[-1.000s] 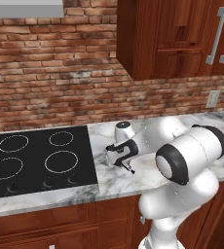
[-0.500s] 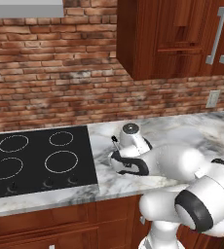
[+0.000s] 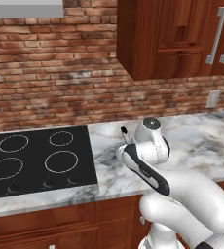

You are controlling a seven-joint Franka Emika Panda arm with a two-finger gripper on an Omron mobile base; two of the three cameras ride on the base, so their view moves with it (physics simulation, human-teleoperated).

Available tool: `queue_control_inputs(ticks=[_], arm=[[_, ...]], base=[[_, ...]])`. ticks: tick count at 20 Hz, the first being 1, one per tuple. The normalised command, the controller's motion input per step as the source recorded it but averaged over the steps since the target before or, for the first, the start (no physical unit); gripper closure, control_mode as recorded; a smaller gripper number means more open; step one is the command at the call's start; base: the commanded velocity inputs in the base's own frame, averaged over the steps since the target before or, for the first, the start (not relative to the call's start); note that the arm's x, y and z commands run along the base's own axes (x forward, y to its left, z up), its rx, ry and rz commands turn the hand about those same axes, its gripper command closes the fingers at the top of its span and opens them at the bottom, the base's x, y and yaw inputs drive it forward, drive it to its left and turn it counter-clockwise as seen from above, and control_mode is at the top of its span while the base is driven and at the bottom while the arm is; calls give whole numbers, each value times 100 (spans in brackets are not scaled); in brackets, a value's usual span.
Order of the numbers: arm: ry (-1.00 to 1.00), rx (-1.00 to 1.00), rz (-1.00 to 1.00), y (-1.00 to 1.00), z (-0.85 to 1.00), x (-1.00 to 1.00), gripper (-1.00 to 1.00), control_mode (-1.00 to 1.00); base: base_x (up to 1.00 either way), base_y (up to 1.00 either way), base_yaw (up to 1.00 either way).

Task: Pick up the tongs from the counter and place them near the plate next to the oven.

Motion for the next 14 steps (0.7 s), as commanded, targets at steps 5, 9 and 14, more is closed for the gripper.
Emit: queue_control_inputs(ticks=[5, 9, 14], arm=[[-1, 6, 0, -18, 69, -42, 100, -100], [0, 1, 0, -14, 47, -55, 100, -100], [0, 0, 0, -8, 43, -49, 100, -100]], base=[[0, 0, 0], [0, 0, 0], [0, 0, 0]])
